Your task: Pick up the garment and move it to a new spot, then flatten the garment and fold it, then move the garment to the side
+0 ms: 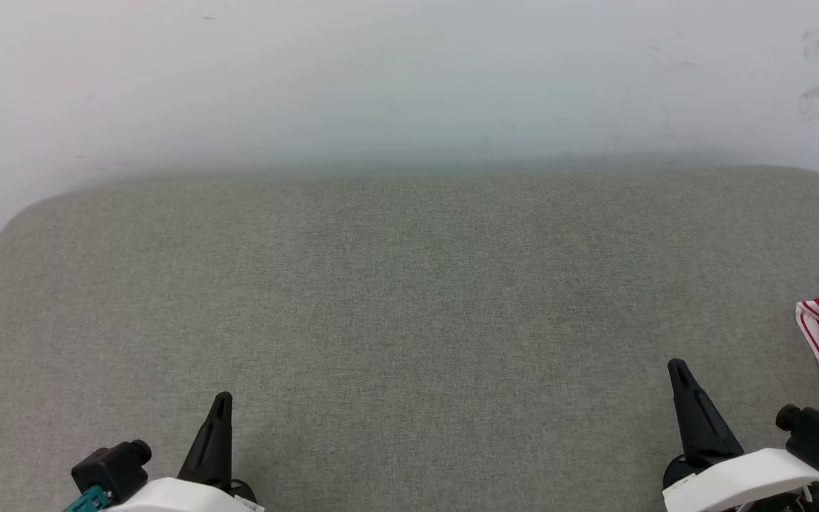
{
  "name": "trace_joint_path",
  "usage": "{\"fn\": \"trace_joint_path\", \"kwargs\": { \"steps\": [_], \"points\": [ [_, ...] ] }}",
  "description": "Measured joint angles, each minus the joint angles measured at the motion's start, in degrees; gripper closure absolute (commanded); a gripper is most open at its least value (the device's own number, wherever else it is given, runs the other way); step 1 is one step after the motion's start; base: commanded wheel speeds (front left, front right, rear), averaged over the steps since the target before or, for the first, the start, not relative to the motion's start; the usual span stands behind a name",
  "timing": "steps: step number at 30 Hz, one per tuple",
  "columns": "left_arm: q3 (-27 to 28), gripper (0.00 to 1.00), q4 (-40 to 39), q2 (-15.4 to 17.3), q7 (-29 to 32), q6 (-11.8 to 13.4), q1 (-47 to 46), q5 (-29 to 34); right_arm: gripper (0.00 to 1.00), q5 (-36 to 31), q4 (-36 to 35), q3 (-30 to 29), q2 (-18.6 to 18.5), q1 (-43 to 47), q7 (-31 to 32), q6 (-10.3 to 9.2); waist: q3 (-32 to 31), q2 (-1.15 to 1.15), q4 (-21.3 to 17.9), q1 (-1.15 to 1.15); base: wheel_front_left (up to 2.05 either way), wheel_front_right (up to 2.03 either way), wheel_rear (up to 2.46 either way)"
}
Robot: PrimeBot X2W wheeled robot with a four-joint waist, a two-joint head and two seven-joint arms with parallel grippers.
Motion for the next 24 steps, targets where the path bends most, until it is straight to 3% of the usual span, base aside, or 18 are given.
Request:
{"fn": "trace_joint_path", "kwargs": {
  "steps": [24],
  "points": [
    [2.3,1.00,0.8,-0.8,5.3,0.0,-2.8,-19.2,1.00,20.2,2.4,-1.5,-0.1,-2.5,3.2,0.00,0.1,0.00,0.2,0.00,0.00,0.00,0.00]
  ]
}}
